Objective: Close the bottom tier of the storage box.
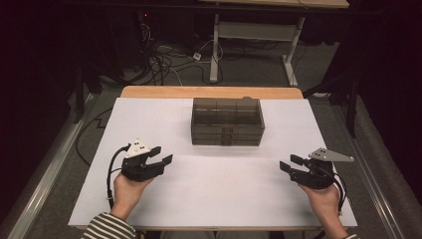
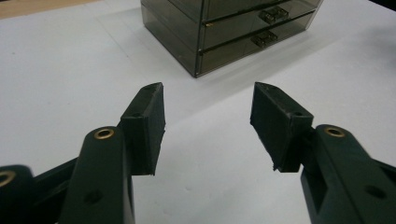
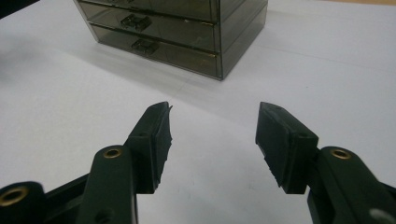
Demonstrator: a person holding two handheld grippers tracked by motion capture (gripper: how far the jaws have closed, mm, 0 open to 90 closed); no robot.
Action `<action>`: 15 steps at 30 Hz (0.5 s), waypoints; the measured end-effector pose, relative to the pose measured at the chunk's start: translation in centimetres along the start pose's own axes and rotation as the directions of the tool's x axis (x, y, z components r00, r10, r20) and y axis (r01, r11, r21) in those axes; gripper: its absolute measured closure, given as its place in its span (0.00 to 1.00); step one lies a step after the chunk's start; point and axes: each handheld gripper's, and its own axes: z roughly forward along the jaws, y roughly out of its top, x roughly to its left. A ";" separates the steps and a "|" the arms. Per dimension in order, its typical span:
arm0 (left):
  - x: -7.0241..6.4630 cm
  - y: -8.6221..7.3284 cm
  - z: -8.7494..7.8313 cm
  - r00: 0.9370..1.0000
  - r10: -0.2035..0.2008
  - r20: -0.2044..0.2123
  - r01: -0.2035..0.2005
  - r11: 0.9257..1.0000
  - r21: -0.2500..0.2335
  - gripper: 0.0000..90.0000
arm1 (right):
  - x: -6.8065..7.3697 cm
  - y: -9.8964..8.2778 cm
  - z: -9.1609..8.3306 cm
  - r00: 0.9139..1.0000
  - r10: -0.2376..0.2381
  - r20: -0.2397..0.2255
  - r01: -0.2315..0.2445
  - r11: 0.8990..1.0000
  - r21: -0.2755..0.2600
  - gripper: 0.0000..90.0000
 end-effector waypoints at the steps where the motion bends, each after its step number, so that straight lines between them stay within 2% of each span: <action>1: 0.1 0.0 -0.2 1.000 -0.002 0.001 0.002 1.000 -0.001 0.49 | 0.0 -0.1 -0.1 1.000 0.000 0.001 0.000 1.000 -0.004 0.50; 7: 0.2 0.0 -1.1 1.000 -0.011 0.020 0.012 1.000 -0.019 0.47 | 0.2 -0.7 -0.9 1.000 -0.002 0.006 0.002 1.000 -0.023 0.48; 15: 0.6 -0.3 -2.0 1.000 -0.018 0.019 0.018 0.999 -0.032 0.46 | 0.3 -1.2 -1.6 1.000 -0.007 0.013 0.008 0.999 -0.049 0.46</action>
